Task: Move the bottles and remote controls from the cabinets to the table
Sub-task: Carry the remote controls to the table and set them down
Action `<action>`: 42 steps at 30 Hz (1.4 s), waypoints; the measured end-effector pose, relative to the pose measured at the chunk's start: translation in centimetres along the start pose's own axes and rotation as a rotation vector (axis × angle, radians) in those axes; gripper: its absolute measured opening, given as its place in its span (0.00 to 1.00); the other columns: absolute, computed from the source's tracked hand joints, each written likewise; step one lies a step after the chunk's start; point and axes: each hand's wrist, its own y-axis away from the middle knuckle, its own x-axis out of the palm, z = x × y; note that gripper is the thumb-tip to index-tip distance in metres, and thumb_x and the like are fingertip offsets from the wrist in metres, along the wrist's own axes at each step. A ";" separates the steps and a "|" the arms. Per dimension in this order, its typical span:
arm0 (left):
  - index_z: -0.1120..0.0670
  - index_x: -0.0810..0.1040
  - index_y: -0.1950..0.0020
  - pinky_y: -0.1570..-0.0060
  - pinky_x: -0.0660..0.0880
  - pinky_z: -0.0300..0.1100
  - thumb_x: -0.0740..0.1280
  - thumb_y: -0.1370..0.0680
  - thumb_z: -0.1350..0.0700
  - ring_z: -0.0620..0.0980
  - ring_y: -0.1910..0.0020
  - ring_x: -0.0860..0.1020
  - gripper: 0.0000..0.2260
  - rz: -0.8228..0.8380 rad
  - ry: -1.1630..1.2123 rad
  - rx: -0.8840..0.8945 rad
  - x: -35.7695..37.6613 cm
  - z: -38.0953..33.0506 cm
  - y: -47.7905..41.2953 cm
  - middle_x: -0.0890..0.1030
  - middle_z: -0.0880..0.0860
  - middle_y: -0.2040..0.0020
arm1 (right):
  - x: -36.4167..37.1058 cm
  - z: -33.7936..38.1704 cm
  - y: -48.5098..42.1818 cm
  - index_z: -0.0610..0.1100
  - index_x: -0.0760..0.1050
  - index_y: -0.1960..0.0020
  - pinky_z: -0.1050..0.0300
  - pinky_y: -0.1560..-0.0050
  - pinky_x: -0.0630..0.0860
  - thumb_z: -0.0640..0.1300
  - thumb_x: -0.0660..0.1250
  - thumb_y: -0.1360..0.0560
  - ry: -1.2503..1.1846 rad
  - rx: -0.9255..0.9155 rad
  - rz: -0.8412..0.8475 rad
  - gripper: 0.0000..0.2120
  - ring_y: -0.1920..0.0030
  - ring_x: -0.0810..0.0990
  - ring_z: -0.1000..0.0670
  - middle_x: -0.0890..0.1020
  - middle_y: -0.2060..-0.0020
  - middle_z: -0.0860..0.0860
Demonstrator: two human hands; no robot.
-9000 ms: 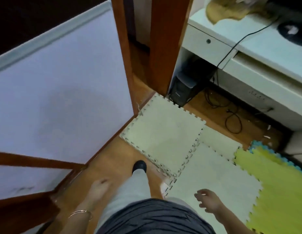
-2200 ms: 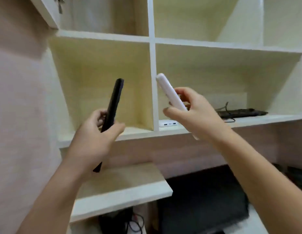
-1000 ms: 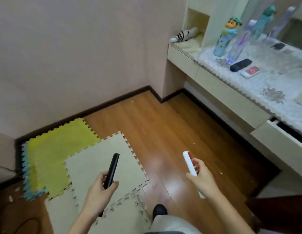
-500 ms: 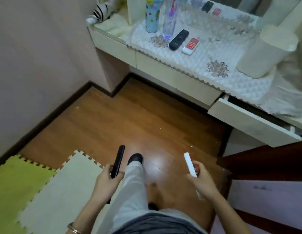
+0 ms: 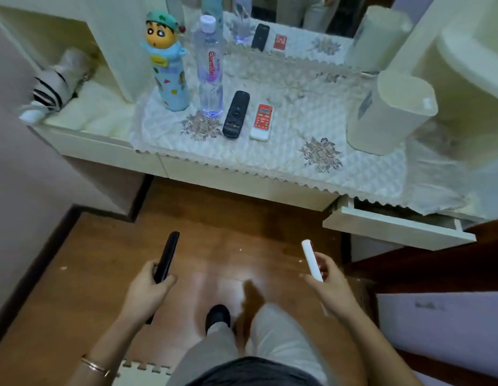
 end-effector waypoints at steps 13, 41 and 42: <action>0.49 0.70 0.51 0.69 0.67 0.40 0.66 0.25 0.57 0.49 0.67 0.73 0.07 0.166 -0.012 0.077 7.6 -13.6 -10.6 0.76 0.53 0.59 | -6.2 3.2 -12.3 0.45 0.64 0.31 0.58 0.53 0.70 0.46 0.68 0.27 -0.075 0.142 0.071 0.26 0.52 0.74 0.50 0.73 0.50 0.52; 0.60 0.66 0.42 0.61 0.71 0.45 0.68 0.28 0.51 0.60 0.50 0.79 0.21 0.165 -0.542 0.477 14.6 -36.7 -27.1 0.78 0.61 0.47 | -9.4 19.7 -31.4 0.41 0.60 0.31 0.49 0.41 0.74 0.46 0.71 0.32 0.093 0.104 -0.167 0.35 0.41 0.73 0.42 0.71 0.40 0.42; 0.60 0.66 0.42 0.61 0.72 0.46 0.67 0.28 0.50 0.60 0.50 0.79 0.21 0.157 -0.595 0.491 14.8 -36.8 -27.4 0.79 0.61 0.47 | -9.2 19.8 -31.5 0.41 0.59 0.30 0.49 0.40 0.72 0.47 0.70 0.31 0.132 0.100 -0.159 0.34 0.39 0.71 0.42 0.70 0.39 0.42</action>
